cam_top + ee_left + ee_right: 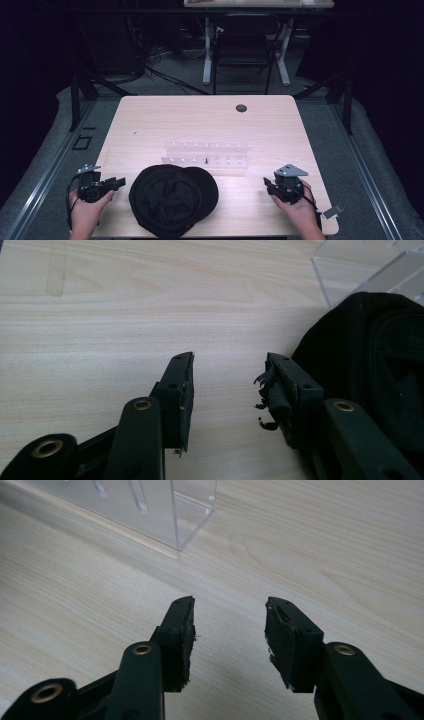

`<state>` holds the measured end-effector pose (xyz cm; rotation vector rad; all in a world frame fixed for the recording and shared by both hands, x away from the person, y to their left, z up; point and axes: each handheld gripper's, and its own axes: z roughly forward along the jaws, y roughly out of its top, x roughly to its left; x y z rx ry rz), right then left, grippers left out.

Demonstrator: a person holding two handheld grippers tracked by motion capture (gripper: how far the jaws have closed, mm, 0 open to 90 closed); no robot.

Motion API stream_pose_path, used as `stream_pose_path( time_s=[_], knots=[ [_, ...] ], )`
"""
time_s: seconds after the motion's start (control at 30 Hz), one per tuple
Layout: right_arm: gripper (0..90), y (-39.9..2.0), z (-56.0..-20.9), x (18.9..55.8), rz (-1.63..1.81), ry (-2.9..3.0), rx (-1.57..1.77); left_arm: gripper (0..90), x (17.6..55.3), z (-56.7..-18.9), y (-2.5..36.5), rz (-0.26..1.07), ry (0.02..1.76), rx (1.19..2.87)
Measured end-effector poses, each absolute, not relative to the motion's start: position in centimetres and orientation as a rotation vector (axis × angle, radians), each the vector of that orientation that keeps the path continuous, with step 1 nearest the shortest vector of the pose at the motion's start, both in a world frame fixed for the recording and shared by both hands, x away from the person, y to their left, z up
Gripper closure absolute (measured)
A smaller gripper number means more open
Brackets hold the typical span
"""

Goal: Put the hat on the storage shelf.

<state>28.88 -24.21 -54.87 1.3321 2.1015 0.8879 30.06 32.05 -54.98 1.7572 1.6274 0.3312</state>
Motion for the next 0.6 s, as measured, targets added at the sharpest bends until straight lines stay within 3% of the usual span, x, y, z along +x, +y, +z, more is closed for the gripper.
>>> stream_pose_path(
  time_s=[0.37,0.6],
  knots=[
    [54.6,-24.4,-54.5,28.6,0.907,2.092,1.324,57.1,30.5,-53.0,30.1,0.274,1.583,1.935],
    [54.6,-24.4,-54.6,28.7,0.903,2.092,1.334,56.7,30.5,-52.6,29.9,0.201,1.614,1.951]
  ],
)
